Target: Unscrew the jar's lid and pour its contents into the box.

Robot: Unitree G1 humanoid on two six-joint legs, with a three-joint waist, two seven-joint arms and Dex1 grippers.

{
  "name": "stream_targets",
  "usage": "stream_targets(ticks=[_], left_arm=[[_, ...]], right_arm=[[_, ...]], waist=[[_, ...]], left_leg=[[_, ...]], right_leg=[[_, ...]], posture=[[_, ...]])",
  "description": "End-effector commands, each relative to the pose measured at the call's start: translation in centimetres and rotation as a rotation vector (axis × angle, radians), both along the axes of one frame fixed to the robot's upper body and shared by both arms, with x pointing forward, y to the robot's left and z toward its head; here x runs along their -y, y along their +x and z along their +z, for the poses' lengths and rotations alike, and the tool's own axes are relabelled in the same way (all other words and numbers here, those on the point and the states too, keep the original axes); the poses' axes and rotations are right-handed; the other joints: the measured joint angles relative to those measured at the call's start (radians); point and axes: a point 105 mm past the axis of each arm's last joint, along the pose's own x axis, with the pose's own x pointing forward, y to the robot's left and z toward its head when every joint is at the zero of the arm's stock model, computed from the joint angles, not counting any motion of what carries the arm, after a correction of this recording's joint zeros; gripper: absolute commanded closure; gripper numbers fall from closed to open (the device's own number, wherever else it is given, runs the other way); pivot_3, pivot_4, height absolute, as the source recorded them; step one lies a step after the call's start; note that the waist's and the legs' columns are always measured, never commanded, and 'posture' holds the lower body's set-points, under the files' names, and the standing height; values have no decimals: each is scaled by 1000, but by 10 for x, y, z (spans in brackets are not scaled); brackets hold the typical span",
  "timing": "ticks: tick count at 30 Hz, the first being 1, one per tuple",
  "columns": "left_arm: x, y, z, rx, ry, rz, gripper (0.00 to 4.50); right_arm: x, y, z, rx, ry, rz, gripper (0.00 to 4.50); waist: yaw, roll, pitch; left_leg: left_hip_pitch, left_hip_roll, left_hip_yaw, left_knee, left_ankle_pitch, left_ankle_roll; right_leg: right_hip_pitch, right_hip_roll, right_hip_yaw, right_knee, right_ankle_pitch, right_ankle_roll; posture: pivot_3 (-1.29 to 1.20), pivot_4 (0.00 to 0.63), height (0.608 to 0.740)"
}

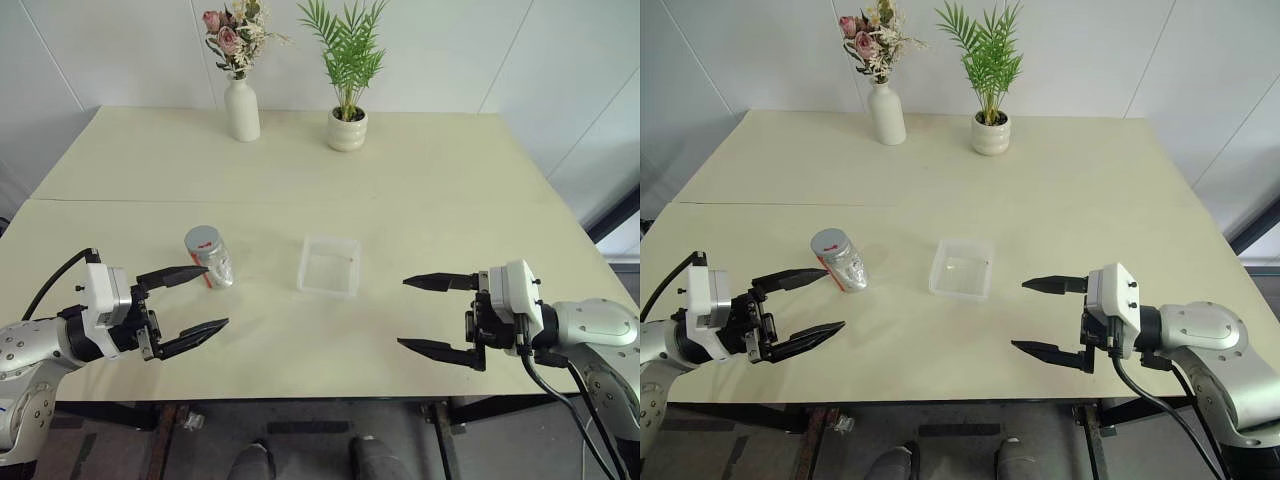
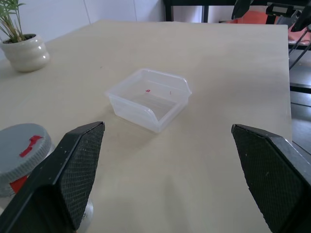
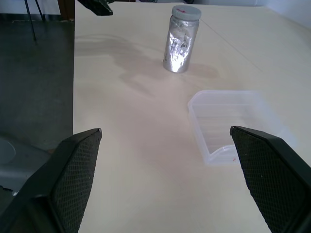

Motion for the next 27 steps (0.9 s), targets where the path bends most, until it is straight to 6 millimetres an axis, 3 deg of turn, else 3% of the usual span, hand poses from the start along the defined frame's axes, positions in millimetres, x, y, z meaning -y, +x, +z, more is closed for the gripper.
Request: stream_targets(ticks=[1,6,9,18,22,27], left_arm=[[0,0,5,17,17,-13,31],[0,-4,-6,4,12,6,31],[-4,-8,-12,-1,-23,66,31],[-26,-18,-41,81,-154,481,31],[-37,-5,-50,150,-200,700,31],[-27,20,-55,167,-272,719,31]], right_arm=[[-2,-3,9,59,-5,12,0],[-5,-1,4,55,4,11,0],[-13,2,11,64,48,31,0],[-49,9,31,138,114,233,0],[-59,17,42,171,121,284,0],[-72,21,47,196,128,309,0]], waist=[[0,0,0],[0,0,0],[-4,0,0],[-4,-2,-1],[2,-2,-1],[4,-5,-3]], left_leg=[[0,0,0,0,0,0],[0,0,0,0,0,0],[0,0,0,0,0,0],[1,0,1,3,0,0],[1,0,0,5,0,0],[1,0,0,6,1,2]], right_leg=[[0,0,0,0,0,0],[0,0,0,0,0,0],[0,0,1,0,0,0],[1,0,2,2,1,1],[1,0,2,2,1,2],[2,0,2,2,3,2]], posture=[[0,150,740],[0,150,740],[0,150,740],[0,150,740],[0,150,740],[0,150,740]])
